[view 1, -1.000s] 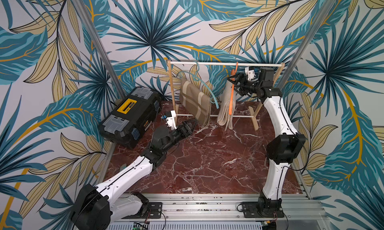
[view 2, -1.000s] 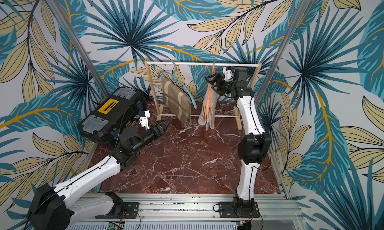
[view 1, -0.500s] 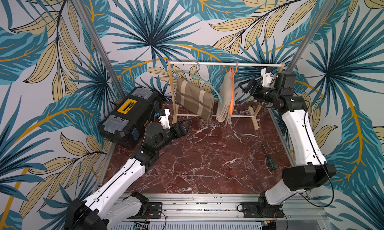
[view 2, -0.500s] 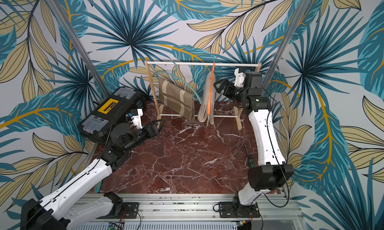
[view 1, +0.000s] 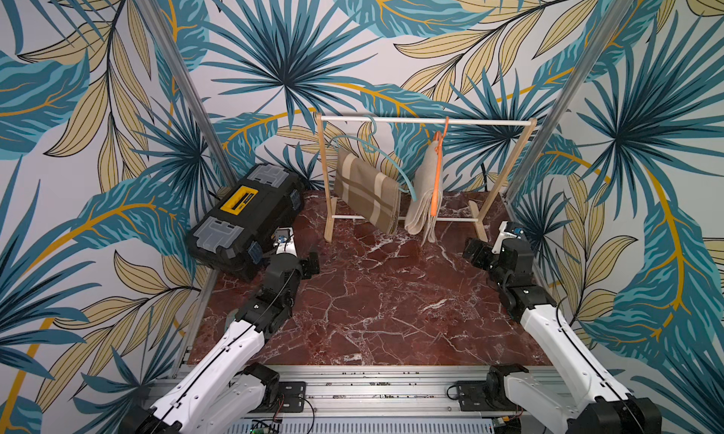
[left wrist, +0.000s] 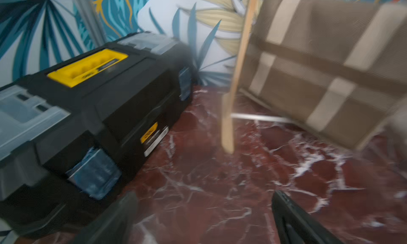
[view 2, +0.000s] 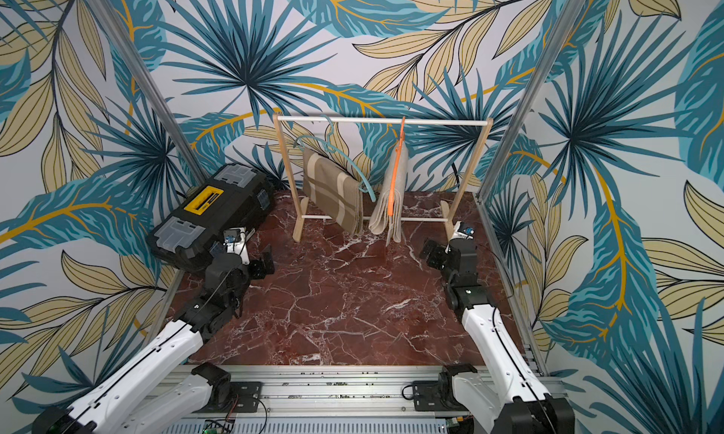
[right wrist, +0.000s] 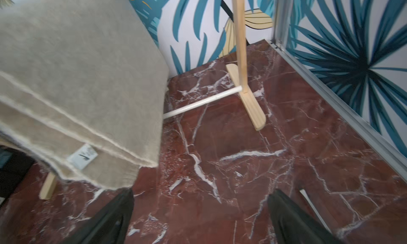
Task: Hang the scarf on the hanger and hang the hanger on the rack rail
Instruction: Reset both arms
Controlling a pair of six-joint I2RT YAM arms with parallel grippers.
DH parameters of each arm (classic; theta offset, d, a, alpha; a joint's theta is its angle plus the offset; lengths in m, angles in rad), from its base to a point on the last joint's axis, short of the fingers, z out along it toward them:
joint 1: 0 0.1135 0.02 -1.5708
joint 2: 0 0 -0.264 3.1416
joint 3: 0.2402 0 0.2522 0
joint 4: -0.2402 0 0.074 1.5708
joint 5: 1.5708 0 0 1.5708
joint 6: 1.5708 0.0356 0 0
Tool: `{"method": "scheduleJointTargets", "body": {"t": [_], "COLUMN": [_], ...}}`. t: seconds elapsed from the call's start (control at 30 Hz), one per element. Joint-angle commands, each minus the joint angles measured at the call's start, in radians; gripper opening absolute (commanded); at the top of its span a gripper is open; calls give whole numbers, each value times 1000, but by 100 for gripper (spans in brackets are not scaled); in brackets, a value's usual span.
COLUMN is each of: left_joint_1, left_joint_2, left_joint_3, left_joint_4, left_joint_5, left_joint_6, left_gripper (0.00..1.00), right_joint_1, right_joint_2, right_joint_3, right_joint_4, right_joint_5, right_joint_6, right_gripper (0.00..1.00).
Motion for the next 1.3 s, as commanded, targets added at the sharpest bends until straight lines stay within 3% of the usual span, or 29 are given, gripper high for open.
{"method": "scheduleJointTargets", "body": {"t": [0.0,0.1,0.27,0.43,0.53,0.63,0.9,1.1,1.23,1.27], "left_joint_1": [75,149,258,306,306,306,303,304,304,303], "left_joint_2": [63,154,371,556,570,642,641,641,641,641], "left_joint_3": [-113,-175,-175,-181,-179,-220,-217,-216,-215,-215], "left_joint_4": [270,489,756,938,903,1080,1078,1077,1077,1077], "left_joint_5": [-60,-36,97,160,207,213,218,218,217,218], "left_joint_6": [192,239,184,179,187,200,204,205,205,205], "left_gripper": [100,100,100,100,100,100,100,100,100,100], "right_joint_1": [2,0,-12,-45,-62,-79,-98,-119,-139,-140], "right_joint_2": [32,77,127,191,234,296,484,483,526,509], "right_joint_3": [-21,-57,-148,-224,-326,-410,-395,-400,-479,-464], "right_joint_4": [160,218,410,581,799,1018,1269,1270,1466,1398], "right_joint_5": [132,185,252,268,254,269,142,95,-11,-17], "right_joint_6": [13,-21,-112,-203,-250,-267,-398,-384,-405,-399], "right_gripper": [99,99,99,99,99,99,99,99,99,99]}}
